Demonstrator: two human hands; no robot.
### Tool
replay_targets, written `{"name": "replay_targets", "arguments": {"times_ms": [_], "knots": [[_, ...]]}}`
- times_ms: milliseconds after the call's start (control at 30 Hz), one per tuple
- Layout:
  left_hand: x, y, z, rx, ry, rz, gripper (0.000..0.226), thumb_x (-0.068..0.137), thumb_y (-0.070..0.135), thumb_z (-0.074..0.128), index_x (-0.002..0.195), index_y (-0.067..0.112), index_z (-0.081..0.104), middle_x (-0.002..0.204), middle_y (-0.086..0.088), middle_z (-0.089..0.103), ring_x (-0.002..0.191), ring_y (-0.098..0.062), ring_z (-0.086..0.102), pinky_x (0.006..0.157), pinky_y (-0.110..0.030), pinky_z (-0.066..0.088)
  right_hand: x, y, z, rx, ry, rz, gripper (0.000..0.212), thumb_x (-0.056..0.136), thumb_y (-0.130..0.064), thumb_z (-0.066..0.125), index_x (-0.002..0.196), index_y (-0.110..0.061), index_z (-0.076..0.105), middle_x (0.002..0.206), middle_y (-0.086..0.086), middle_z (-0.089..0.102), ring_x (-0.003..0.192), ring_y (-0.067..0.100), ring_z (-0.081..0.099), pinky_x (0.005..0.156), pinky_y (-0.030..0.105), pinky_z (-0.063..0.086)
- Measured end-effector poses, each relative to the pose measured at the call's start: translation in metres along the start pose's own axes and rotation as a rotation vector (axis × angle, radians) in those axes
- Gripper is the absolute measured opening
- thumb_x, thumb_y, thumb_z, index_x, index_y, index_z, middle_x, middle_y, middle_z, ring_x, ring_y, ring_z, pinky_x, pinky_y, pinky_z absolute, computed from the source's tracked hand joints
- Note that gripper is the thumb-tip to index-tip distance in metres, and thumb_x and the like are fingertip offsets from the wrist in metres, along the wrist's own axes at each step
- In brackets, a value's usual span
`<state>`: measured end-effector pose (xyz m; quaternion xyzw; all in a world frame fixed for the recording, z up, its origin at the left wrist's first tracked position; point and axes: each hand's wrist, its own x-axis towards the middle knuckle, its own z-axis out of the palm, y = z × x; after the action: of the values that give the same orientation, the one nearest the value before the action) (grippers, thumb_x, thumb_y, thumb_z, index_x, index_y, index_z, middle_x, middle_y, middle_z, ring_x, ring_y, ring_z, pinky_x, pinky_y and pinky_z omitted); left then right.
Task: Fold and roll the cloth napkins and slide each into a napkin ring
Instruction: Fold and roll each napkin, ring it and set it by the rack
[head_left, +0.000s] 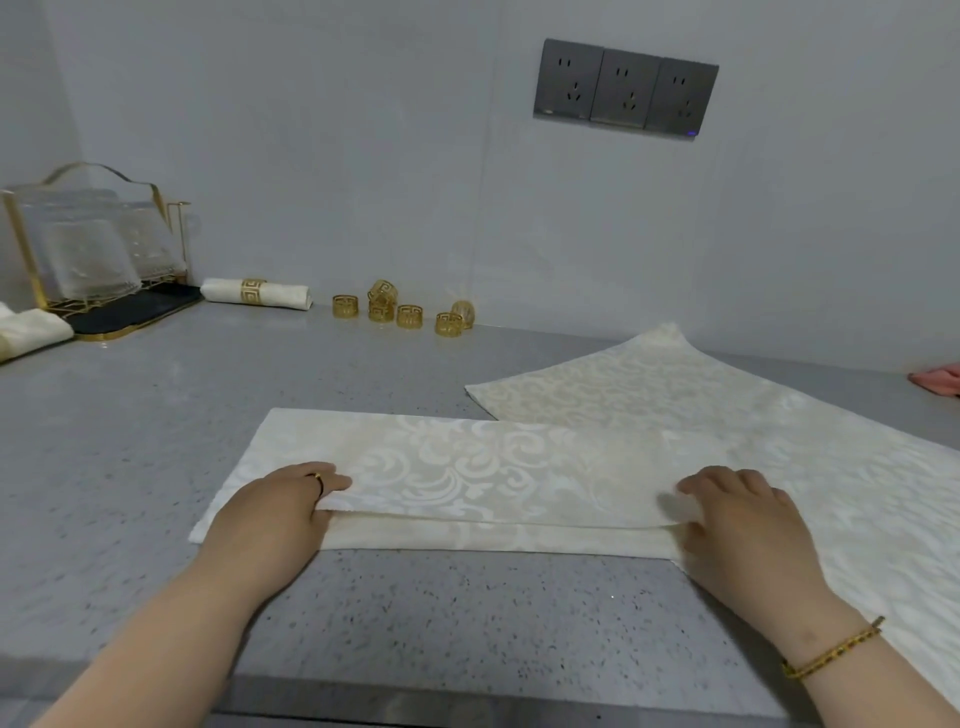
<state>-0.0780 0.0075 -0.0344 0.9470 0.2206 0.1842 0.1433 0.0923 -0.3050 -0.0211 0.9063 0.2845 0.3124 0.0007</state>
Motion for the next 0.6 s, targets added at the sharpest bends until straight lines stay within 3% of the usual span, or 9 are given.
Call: {"name": "replay_targets", "arguments": {"times_ms": [133, 267, 400, 533, 600], "knots": [[0.0, 0.0, 0.0, -0.014, -0.019, -0.023, 0.041, 0.096, 0.016, 0.04, 0.134, 0.029, 0.042, 0.147, 0.012, 0.03, 0.134, -0.008, 0.03, 0.103, -0.015, 0.022, 0.005, 0.027, -0.004, 0.048, -0.066, 0.27, 0.023, 0.065, 0.009, 0.066, 0.081, -0.005, 0.073, 0.086, 0.013, 0.07, 0.082, 0.038, 0.057, 0.069, 0.038, 0.037], [0.0, 0.002, -0.003, -0.02, -0.018, -0.041, 0.038, 0.096, 0.019, 0.04, 0.133, 0.028, 0.044, 0.147, 0.012, 0.032, 0.134, -0.008, 0.031, 0.103, -0.016, 0.023, 0.007, 0.035, -0.016, 0.049, 0.0, 0.234, 0.023, 0.054, 0.017, 0.072, 0.062, -0.004, 0.069, 0.063, 0.013, 0.068, 0.065, 0.039, 0.06, 0.061, 0.038, 0.041], [-0.002, 0.002, -0.005, -0.055, 0.009, -0.081, 0.036, 0.095, 0.019, 0.043, 0.129, 0.027, 0.049, 0.143, 0.011, 0.038, 0.132, -0.01, 0.034, 0.102, -0.018, 0.026, -0.004, 0.029, -0.023, 0.049, -0.07, 0.255, 0.024, 0.059, 0.014, 0.067, 0.051, -0.008, 0.06, 0.052, 0.006, 0.059, 0.059, 0.033, 0.052, 0.059, 0.03, 0.031], [-0.007, 0.002, -0.007, -0.034, 0.053, -0.112, 0.039, 0.093, 0.019, 0.045, 0.13, 0.03, 0.047, 0.139, 0.012, 0.043, 0.127, -0.01, 0.04, 0.095, -0.017, 0.03, 0.001, 0.018, -0.041, -0.005, -0.395, 0.254, 0.019, 0.084, -0.01, 0.048, 0.083, -0.022, 0.061, 0.071, -0.008, 0.043, 0.076, 0.017, 0.04, 0.07, 0.025, 0.03], [-0.009, 0.002, -0.008, -0.026, 0.065, -0.104, 0.042, 0.091, 0.019, 0.046, 0.131, 0.031, 0.046, 0.139, 0.014, 0.043, 0.126, -0.008, 0.04, 0.094, -0.016, 0.031, 0.008, 0.011, -0.046, 0.061, -0.484, 0.299, 0.028, 0.087, -0.009, 0.041, 0.099, -0.028, 0.058, 0.086, -0.004, 0.044, 0.089, 0.021, 0.046, 0.073, 0.023, 0.03]]}}
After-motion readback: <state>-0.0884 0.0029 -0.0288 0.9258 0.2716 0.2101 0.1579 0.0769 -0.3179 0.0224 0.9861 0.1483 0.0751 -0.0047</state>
